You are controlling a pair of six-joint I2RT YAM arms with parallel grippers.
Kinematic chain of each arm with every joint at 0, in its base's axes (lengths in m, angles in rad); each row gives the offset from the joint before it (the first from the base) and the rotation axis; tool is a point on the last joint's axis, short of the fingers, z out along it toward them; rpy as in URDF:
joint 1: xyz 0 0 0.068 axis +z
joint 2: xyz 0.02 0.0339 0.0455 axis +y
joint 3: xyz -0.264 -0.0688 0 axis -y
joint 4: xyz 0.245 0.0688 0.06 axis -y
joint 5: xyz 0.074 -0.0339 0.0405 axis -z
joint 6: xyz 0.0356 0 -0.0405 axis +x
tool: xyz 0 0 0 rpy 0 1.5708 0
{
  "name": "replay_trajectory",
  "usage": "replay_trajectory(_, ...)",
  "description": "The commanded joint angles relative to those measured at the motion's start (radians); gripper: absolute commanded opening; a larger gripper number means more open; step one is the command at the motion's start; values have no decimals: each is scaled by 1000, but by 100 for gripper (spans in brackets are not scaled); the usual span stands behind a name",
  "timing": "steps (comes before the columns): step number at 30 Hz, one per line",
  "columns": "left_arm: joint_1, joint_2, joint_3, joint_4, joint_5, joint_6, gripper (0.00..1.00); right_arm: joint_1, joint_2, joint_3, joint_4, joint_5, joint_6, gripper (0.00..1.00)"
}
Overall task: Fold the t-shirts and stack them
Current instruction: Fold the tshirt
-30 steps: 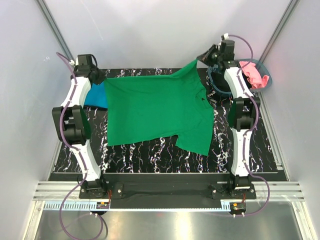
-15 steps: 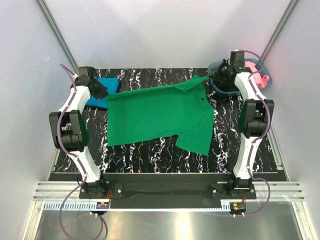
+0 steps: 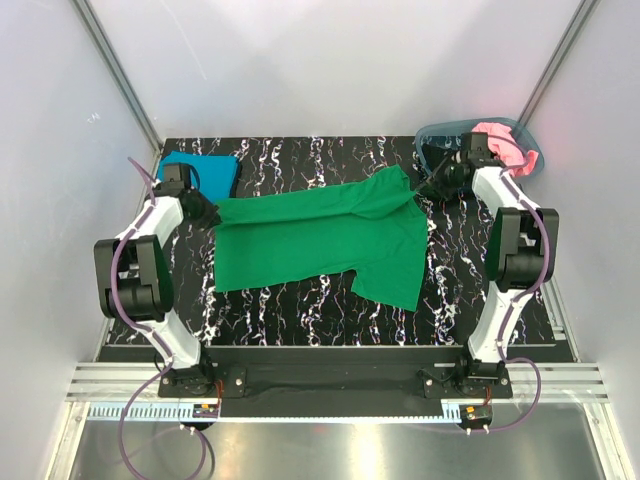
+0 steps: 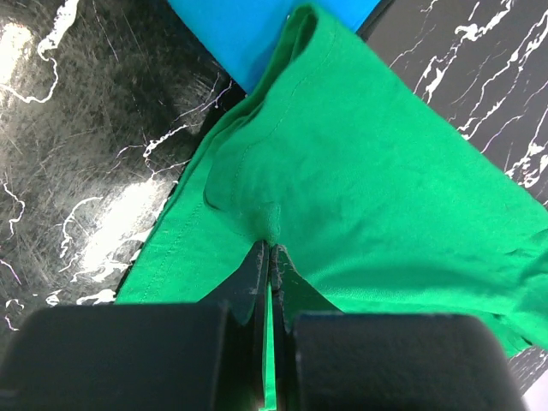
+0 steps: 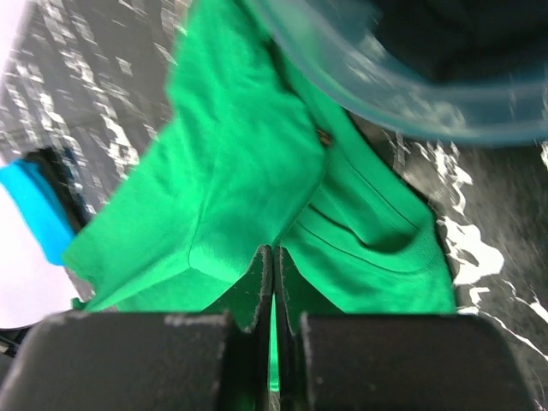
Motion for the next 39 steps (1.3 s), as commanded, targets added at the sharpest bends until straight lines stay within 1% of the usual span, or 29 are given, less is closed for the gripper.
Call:
replay_trajectory(1,-5,-8,-5,57,5,24,0,2,-45,-35,62,0,-21,0)
replay_trajectory(7,-5,12,-3,51,-11,49,0,2,-51,-76,69,-8,-21,0)
replay_trajectory(11,-8,31,-6,17,-24,44,0,2,-64,-104,59,24,-34,0)
replay_trajectory(16,-34,15,-63,0,-53,11,0,2,-121,-226,56,87,13,0)
replay_trajectory(20,-66,15,-98,-24,-64,-11,0,2,-208,-347,54,121,56,0)
replay_trajectory(22,-80,12,-123,-39,-73,-26,0,2,-235,-378,19,158,67,0)
replay_trajectory(24,-86,6,-152,-41,-71,-42,0,2,-288,-453,5,170,96,0)
replay_trajectory(26,-87,2,-172,-46,-70,-48,0,2,-311,-487,-10,179,113,0)
replay_trajectory(29,-87,-1,-195,-58,-67,-55,0,2,-357,-542,-64,237,140,0)
replay_trajectory(31,-89,-1,-206,-75,-67,-54,0,2,-380,-561,-122,291,153,0)
replay_trajectory(34,-92,-24,-232,-111,-70,-57,0,2,-471,-585,-223,374,188,0)
replay_trajectory(36,-95,-73,-255,-150,-71,-65,0,2,-526,-599,-278,391,200,0)
replay_trajectory(39,-95,-159,-246,-174,-65,-68,0,2,-647,-592,-283,379,177,0)
